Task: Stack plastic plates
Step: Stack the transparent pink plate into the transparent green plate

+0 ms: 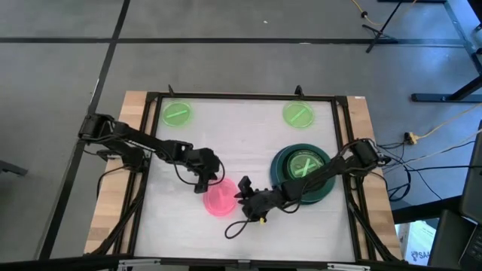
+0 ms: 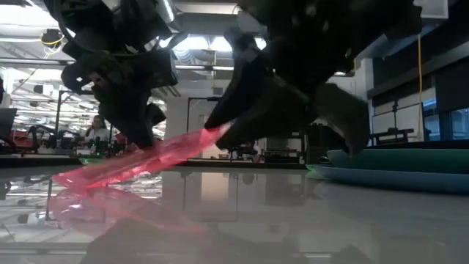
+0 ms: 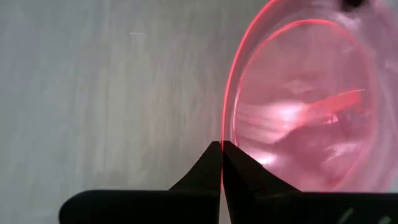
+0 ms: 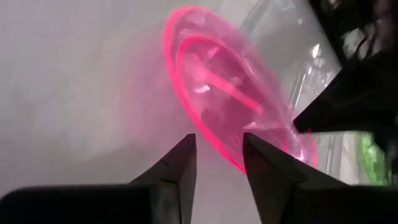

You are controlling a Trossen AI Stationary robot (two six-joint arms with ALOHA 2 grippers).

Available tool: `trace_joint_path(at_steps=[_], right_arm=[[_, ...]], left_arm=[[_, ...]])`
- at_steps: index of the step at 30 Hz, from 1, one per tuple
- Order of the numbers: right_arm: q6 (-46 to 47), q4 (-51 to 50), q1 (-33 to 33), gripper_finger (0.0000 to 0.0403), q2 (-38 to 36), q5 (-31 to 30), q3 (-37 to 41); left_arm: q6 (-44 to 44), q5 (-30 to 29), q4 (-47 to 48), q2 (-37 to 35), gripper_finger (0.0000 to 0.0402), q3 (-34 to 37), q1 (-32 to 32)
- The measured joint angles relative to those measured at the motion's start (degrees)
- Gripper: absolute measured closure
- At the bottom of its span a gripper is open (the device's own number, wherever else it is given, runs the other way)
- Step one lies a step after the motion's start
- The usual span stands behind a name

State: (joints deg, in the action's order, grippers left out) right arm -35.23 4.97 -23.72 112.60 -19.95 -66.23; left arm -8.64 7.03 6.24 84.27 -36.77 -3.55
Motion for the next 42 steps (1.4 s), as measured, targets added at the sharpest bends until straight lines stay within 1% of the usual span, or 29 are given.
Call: trace_joint_path(at_steps=[3,7,9,12,17,21,26,30,36,42], right_arm=[[0.0,0.2,0.3,0.0298,0.5,0.1,0.0],[0.4,-0.2,0.7,0.0339,0.5,0.1,0.0],[0.5,-0.5,0.9,0.0363,0.6,0.5,0.0],[0.2,-0.6,0.9,0.0394,0.6,0.4,0.0],[0.4,-2.0,0.9,0.0396,0.6,-0.9,0.0],[1.6,-5.3,0.7,0.0401,0.6,-2.2,-0.3],[10.0,-14.6,0.0,0.0402,-0.7,-5.4,-2.9],[18.9,-23.9,-0.5,0.0402,-3.8,-8.2,-4.5],[28.5,-36.4,-3.5,0.0402,-11.4,-12.4,-4.6],[45.8,-52.1,-6.3,0.0402,-19.7,-12.1,-4.6]], left_arm=[[0.0,0.0,-0.6,0.4,0.0401,0.0,0.0],[0.0,-0.4,-1.0,0.4,0.04,0.0,0.0],[0.0,-1.0,-1.3,0.4,0.039,0.0,0.0],[0.1,-1.1,-1.3,0.4,0.0364,0.0,0.4],[1.7,-0.9,0.4,-1.0,0.032,0.0,1.7],[2.8,-2.5,4.6,-5.5,0.0306,0.0,2.7],[2.8,-9.3,10.9,-12.2,0.0304,0.0,2.6],[2.3,-12.5,13.4,-15.9,0.0304,0.0,1.3],[1.3,-15.1,13.1,-16.9,0.0304,0.0,-2.4],[1.3,-17.0,12.6,-16.8,0.0304,0.0,-5.6]])
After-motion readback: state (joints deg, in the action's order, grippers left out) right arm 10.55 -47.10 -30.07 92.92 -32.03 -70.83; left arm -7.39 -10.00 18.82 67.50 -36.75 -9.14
